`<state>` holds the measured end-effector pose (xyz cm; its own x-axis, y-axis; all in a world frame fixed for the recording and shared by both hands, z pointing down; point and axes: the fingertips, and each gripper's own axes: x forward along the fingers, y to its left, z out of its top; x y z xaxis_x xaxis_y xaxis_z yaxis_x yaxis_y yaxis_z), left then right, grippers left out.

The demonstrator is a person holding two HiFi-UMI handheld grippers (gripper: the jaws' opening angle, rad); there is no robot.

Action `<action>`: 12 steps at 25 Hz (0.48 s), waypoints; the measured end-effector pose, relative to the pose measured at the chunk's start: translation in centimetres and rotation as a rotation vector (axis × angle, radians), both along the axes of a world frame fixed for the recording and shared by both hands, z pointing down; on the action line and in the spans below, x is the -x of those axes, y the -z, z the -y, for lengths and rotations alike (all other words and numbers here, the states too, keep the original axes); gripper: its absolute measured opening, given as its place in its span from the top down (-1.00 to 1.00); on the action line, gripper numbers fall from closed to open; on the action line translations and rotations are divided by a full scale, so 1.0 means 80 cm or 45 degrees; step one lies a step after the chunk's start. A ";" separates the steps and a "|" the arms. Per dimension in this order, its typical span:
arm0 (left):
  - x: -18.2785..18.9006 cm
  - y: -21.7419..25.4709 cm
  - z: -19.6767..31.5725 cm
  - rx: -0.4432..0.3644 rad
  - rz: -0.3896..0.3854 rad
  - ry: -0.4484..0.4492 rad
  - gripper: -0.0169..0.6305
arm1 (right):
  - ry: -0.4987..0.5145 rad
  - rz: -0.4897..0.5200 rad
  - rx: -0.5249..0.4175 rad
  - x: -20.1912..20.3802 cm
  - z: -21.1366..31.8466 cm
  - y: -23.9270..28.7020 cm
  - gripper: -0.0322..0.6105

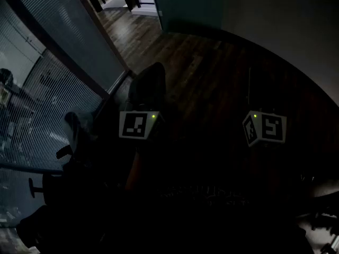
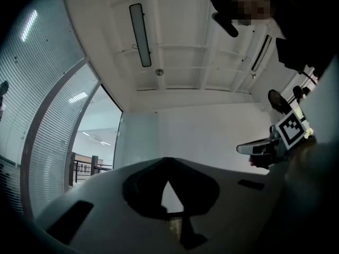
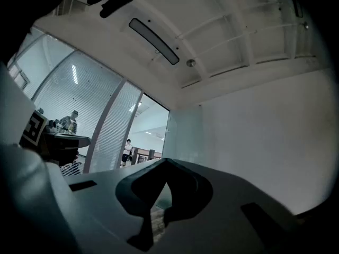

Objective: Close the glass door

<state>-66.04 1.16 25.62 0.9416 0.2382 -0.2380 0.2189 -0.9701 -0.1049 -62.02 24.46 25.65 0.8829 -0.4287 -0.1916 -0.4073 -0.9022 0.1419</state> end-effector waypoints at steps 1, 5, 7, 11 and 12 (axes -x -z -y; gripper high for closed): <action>0.001 -0.001 0.000 -0.001 -0.001 0.000 0.95 | 0.000 0.002 -0.001 0.000 0.000 -0.001 0.89; 0.002 -0.003 0.000 -0.002 -0.004 0.000 0.94 | -0.001 0.011 -0.006 -0.002 -0.001 -0.006 0.89; 0.002 -0.003 -0.001 -0.003 -0.002 0.000 0.95 | -0.001 0.015 -0.009 -0.003 -0.002 -0.007 0.89; 0.004 -0.007 -0.005 0.000 0.003 -0.004 0.95 | 0.001 0.018 -0.012 -0.003 -0.006 -0.010 0.89; 0.004 -0.008 -0.006 0.000 0.003 -0.005 0.95 | 0.002 0.018 -0.012 -0.002 -0.007 -0.011 0.89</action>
